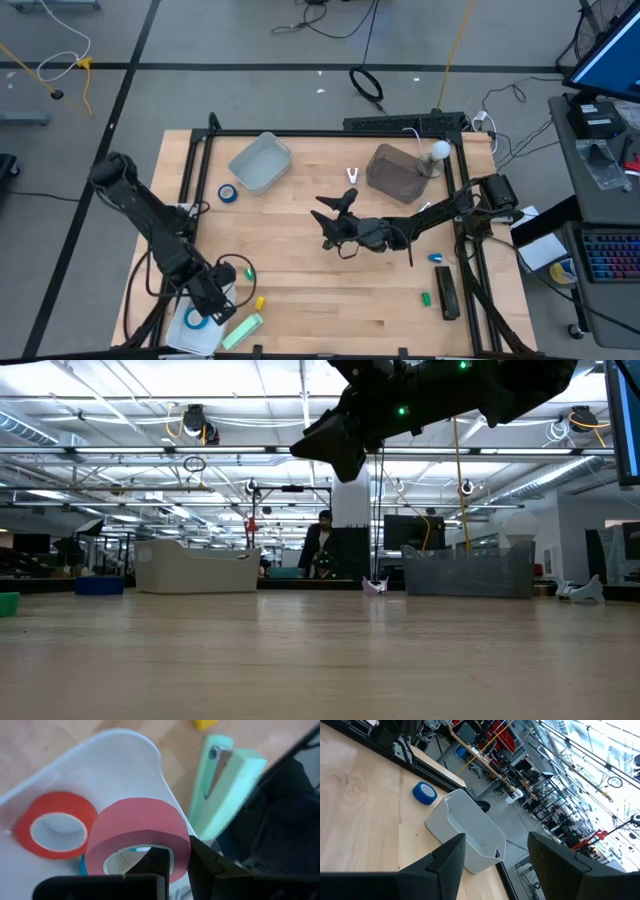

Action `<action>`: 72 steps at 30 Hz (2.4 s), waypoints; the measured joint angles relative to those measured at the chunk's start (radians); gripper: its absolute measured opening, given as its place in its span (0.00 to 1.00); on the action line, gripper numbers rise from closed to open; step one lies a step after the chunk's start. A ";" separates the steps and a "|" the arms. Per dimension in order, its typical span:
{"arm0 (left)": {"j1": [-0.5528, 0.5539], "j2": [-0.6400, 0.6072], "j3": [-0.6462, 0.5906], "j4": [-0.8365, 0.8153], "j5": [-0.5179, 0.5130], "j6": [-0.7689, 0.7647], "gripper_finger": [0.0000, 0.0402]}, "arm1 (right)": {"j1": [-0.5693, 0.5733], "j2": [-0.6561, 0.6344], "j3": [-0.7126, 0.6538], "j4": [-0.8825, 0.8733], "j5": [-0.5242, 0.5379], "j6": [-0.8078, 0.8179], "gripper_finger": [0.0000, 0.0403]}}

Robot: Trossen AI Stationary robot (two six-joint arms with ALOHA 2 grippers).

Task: Pick and place Stapler, Stapler remover, tape
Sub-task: Put the pink tape into the white bin, then put the blue tape into the white bin

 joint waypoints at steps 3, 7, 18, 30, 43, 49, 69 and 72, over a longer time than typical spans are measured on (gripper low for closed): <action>-0.007 0.021 0.000 -0.006 -0.007 -0.001 0.09 | 0.000 0.000 0.000 0.000 0.000 0.013 0.52; -0.007 0.050 0.000 -0.031 -0.002 -0.001 0.09 | 0.000 0.000 0.000 0.000 0.000 0.013 0.52; -0.006 0.062 0.000 -0.044 -0.045 0.025 0.26 | 0.000 0.000 0.000 0.000 0.000 0.013 0.52; -0.005 0.033 0.000 -0.117 -0.052 0.081 0.29 | 0.000 0.000 0.000 0.000 -0.025 0.013 0.52; -0.021 0.016 0.000 -0.266 -0.078 0.063 0.24 | 0.001 0.000 0.000 0.007 -0.029 0.013 0.52; -0.021 0.015 0.000 -0.267 -0.067 0.077 0.24 | 0.001 0.000 0.000 0.007 -0.029 0.013 0.52; 0.116 -0.152 0.185 -0.810 -0.498 0.296 0.24 | 0.000 0.000 0.001 0.031 -0.077 -0.033 0.52; 0.216 -0.150 0.185 -0.842 -0.563 0.463 0.24 | -0.001 0.000 0.001 0.036 -0.076 -0.045 0.52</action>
